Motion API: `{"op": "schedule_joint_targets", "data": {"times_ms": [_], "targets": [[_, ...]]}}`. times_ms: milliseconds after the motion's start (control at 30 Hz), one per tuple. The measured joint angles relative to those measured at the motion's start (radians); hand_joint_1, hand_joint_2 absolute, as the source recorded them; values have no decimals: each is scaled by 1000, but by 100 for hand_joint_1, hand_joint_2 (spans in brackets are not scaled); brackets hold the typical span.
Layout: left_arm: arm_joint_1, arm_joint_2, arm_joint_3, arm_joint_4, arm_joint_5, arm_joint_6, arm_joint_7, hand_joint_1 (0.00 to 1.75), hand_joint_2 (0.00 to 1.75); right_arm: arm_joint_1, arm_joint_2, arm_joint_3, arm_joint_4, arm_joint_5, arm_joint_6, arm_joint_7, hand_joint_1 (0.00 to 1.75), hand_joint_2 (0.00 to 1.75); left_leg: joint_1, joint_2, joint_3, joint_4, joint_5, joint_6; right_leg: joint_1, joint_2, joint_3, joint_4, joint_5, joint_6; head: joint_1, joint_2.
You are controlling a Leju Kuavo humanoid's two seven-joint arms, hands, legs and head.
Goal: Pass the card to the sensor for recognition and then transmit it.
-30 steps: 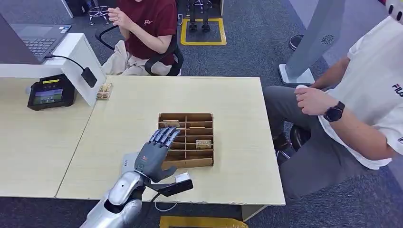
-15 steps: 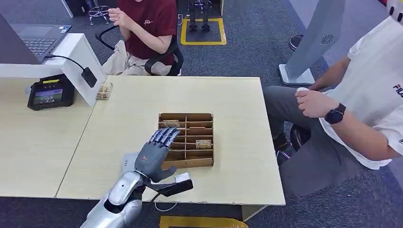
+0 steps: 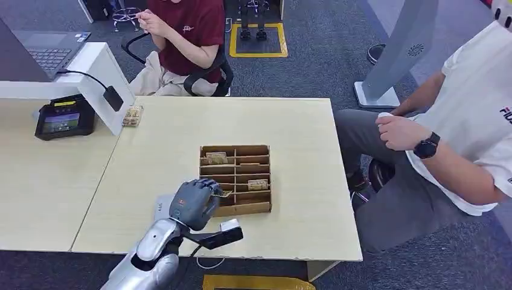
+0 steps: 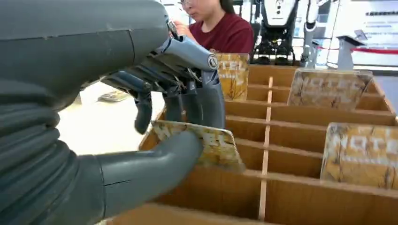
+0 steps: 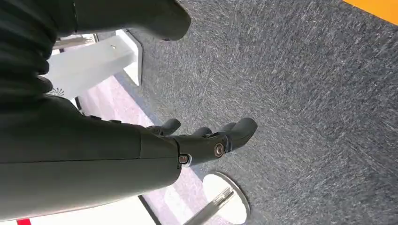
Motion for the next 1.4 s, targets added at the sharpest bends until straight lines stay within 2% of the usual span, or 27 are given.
{"op": "schedule_joint_targets", "data": {"times_ms": [33, 67, 867, 1000, 1100, 1133, 1167, 1200, 1233, 1267, 1300, 1400], "targets": [[1, 0, 0, 1, 2, -2, 0, 159, 175, 0, 0, 0, 0, 0, 0, 0, 0, 175, 0, 0, 0, 0, 0, 0, 0, 0, 0, 0, 0, 0, 0, 0], [1, 0, 0, 4, 3, -1, 0, 168, 175, 0, 0, 1, 0, 0, 0, 0, 0, 175, 0, 0, 0, 0, 0, 0, 0, 0, 0, 0, 0, 0, -1, 0], [3, -1, 0, 15, 17, 2, -15, 166, 175, 0, 0, 10, 0, 0, 0, 0, 0, 175, 0, 0, 0, 0, 0, 0, 0, 0, 0, 0, 0, 0, 0, 0], [3, -1, 0, 15, 17, 1, -15, 175, 175, 0, 0, 10, 0, 0, -1, 0, 0, 175, 0, 0, 0, 0, 0, 0, 0, 0, 0, 0, 0, 0, 0, 0], [3, -1, 0, 17, 17, 0, -16, 175, 175, 0, 0, 10, 0, 0, -1, 0, 0, 175, 0, 0, 0, 0, 0, 0, 0, 0, 0, 0, 0, 0, 0, 0], [3, 0, 0, 18, 23, 3, -18, 175, 175, 0, 0, 10, 0, 0, -1, 0, 0, 175, 0, 0, 0, 0, 0, 0, 0, 0, 0, 0, 0, 0, 0, 0], [3, 5, 6, 18, 69, 8, -57, 175, 175, 0, 0, 10, 0, 0, -1, 0, 0, 175, 0, 0, 0, 0, 0, 0, 0, 0, 0, 0, 0, 0, 0, 0], [3, 28, 19, 5, 134, 3, -98, 175, 175, 0, 0, 10, 0, 0, -2, -2, 0, 175, 0, 0, 0, 0, 0, 0, 0, 0, 0, 0, 0, 0, 0, 0], [-10, 112, 40, -86, 241, -21, -123, 175, 175, 0, -1, 10, 0, 0, -2, -12, 0, 175, 2, 2, 0, 0, 0, -1, 1, 2, -1, 1, 0, -1, 0, 0], [-148, 392, 234, -333, 473, -264, -185, 175, 175, 2, -6, 10, 0, -18, -1, -28, 0, 175, 5, 1, -1, 0, 4, -6, 3, 2, -3, 3, 2, -4, -1, 0], [-256, 504, 370, -452, 540, -377, -185, 175, 175, 3, -8, 11, 0, -22, 0, -32, 0, 175, 6, 2, -1, 0, 4, -6, 3, 2, -3, 3, 2, -5, -1, 0], [-263, 535, 407, -497, 525, -377, -183, 175, 175, 1, -8, 11, 0, -22, 0, -33, 0, 175, 6, 2, -1, 0, 4, -6, 3, 2, -3, 3, 2, -5, -1, 0]]}}
